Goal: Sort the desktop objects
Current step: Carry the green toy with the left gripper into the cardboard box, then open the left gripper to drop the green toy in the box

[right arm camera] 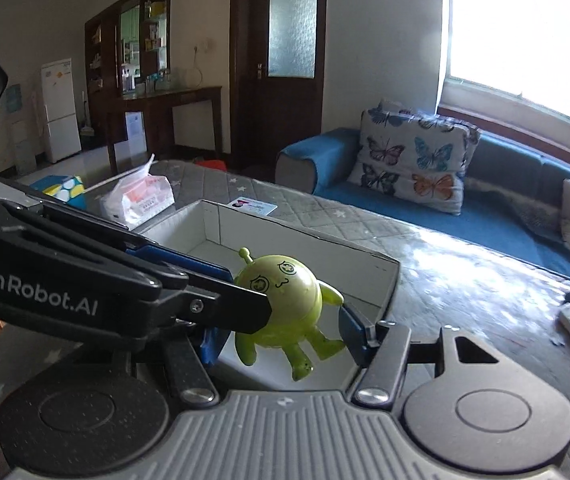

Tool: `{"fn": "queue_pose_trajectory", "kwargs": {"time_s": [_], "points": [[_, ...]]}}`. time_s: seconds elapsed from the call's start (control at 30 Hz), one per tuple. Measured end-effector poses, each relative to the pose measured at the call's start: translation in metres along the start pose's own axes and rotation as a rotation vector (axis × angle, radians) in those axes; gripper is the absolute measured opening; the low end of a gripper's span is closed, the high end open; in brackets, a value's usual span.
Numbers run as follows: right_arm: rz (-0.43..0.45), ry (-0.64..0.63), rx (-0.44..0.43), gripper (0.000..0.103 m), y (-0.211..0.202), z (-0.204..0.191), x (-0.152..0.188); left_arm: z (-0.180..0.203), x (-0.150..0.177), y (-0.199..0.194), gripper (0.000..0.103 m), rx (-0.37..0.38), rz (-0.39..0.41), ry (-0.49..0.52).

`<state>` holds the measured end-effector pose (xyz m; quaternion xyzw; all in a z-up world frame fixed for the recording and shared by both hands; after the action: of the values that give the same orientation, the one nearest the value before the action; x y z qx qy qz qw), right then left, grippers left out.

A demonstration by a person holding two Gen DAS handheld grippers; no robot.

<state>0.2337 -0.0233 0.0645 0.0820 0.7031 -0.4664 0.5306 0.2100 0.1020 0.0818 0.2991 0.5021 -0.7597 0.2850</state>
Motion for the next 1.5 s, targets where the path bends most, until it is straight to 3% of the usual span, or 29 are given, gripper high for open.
{"fn": "queue_pose_trajectory", "kwargs": {"time_s": [0.33, 0.7, 1.07, 1.5], "points": [[-0.164, 0.052, -0.035, 0.060, 0.084, 0.021, -0.011, -0.070, -0.014, 0.063, 0.033, 0.027, -0.089, -0.106], [-0.264, 0.013, -0.015, 0.060, 0.134, 0.020, -0.006, -0.094, -0.008, 0.092, 0.032, 0.051, -0.136, -0.169], [-0.241, 0.018, -0.016, 0.062, 0.115, 0.016, -0.004, -0.091, -0.005, 0.087, 0.032, 0.048, -0.129, -0.189], [-0.133, 0.017, 0.004, 0.078, 0.045, 0.014, 0.000, -0.057, 0.005, 0.035, 0.032, 0.034, -0.053, -0.128]]}}
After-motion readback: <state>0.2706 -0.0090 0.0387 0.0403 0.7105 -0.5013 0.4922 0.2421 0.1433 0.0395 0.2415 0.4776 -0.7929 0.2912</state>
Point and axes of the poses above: each gripper's, at about its wrist camera, not at the fingertips, and y roughly the way its jaws point, z to its right, x to its underside, the point moved 1 cm from there along y, roughly the way its jaws point, and after that the axes turned 1 degree about -x, right-handed, at the moved point
